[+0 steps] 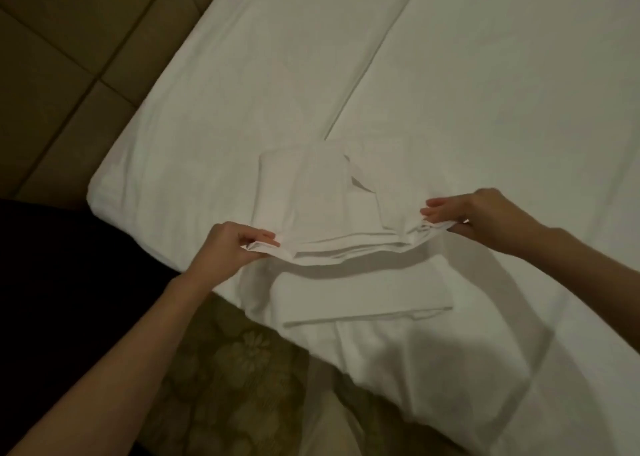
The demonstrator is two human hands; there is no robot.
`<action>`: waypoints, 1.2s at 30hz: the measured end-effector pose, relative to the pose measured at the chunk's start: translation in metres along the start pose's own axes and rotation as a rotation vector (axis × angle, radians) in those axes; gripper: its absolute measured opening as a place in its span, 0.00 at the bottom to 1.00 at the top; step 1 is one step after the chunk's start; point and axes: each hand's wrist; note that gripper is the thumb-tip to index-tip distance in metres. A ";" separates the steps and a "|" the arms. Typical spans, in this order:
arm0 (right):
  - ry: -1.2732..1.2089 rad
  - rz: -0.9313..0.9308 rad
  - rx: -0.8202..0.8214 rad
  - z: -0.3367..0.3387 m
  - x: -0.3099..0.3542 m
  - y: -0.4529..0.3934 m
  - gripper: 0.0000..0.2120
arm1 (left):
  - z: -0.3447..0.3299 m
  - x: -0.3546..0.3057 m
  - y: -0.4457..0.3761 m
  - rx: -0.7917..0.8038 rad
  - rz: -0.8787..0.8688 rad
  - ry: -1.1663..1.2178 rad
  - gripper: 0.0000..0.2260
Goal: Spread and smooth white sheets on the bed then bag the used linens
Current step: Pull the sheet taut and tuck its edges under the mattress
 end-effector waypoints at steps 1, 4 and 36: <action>-0.001 -0.003 -0.009 -0.011 0.001 0.012 0.15 | -0.013 0.009 0.009 -0.023 -0.002 0.002 0.23; -0.004 -0.030 0.006 -0.044 -0.001 0.044 0.17 | -0.050 0.033 0.035 -0.044 -0.023 0.016 0.24; 0.454 -0.514 -0.091 -0.154 -0.002 -0.098 0.31 | -0.152 -0.002 -0.111 -0.310 0.016 -0.829 0.29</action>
Point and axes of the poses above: each hand's wrist, its own y-axis away from the middle knuckle, its own z-axis out of the back of the hand, x = y × z, and after that the axes turned 6 degrees about -y, right-handed
